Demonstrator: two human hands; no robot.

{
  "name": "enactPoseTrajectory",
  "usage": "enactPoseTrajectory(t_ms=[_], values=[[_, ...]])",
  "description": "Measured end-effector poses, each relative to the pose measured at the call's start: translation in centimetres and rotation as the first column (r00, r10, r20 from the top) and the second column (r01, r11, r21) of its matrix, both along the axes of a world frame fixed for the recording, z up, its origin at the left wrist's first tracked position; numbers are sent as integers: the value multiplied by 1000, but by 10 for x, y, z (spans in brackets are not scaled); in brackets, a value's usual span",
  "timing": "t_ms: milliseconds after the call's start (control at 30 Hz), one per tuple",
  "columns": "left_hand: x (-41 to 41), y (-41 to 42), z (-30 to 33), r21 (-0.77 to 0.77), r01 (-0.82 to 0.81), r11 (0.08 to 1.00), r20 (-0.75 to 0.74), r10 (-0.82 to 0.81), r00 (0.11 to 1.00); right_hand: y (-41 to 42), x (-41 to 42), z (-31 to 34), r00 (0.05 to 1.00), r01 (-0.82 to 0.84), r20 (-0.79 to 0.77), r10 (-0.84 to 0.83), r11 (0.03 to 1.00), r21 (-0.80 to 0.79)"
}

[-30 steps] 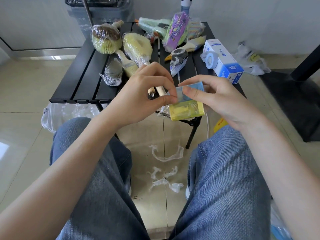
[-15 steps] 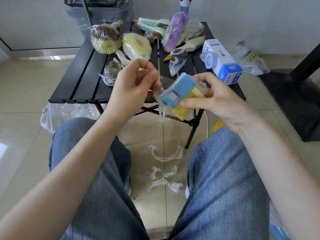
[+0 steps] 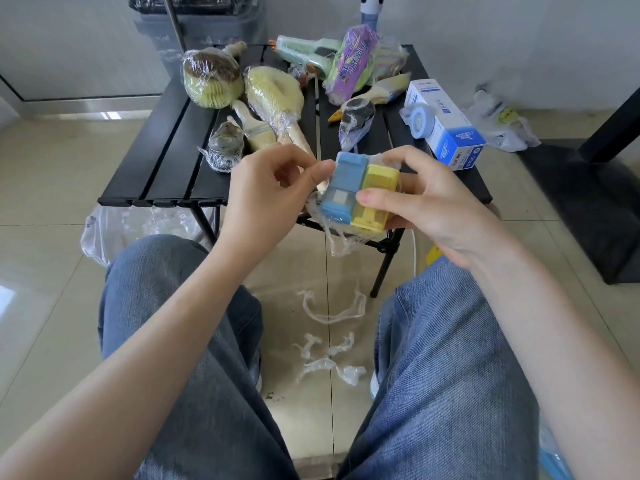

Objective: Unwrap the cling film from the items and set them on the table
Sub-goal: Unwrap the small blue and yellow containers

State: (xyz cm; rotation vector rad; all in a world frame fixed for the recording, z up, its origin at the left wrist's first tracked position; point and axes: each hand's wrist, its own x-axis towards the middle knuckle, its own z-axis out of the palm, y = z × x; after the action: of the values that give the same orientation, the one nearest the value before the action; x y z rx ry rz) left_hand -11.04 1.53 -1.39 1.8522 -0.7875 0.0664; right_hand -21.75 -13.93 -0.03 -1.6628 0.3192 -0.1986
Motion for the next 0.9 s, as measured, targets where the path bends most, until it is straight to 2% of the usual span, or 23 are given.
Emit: enactPoseTrajectory(t_ms=[167, 233, 333, 400, 467, 533, 600, 667, 767, 833, 900], values=[[-7, -4, -7, -38, -75, 997, -77, 72, 994, -2, -2, 7, 997, -73, 4, 73, 993, -94], [-10, -8, -6, -74, -62, 995, -131, 52, 990, -1, 0, 9, 998, -65, 23, 66, 995, -72], [-14, -10, 1, -112, -4, 994, -33, 0, 999, 5, 2, 9, 998, -15, 63, 5, 987, 161], [-17, -10, 2, -112, 45, 993, 50, -40, 998, 11, 2, 9, 997, 12, 64, -30, 966, 256], [-19, -10, 0, -105, 42, 994, 124, -29, 992, 13, 3, 7, 996, 35, 66, -53, 968, 248], [-19, -10, -2, -125, -8, 992, 160, 28, 987, 14, 6, 6, 997, 40, 65, -52, 984, 173], [-18, -10, -2, -152, -62, 987, 78, 74, 994, 16, 8, 6, 995, 42, 85, -45, 998, 40], [-19, -12, 0, -163, -90, 982, -87, 77, 993, 16, 9, 7, 991, 41, 129, -34, 998, -54], [-18, -15, 3, -203, -45, 978, -308, -20, 951, 13, 7, 6, 986, 50, 165, -40, 997, -56], [-16, -13, 4, -250, 45, 967, -335, -130, 933, 11, 5, 4, 985, 84, 153, -79, 996, -29], [-14, -10, 2, -215, 131, 968, -236, -182, 955, 11, 3, 2, 985, 119, 134, -113, 992, -36]])
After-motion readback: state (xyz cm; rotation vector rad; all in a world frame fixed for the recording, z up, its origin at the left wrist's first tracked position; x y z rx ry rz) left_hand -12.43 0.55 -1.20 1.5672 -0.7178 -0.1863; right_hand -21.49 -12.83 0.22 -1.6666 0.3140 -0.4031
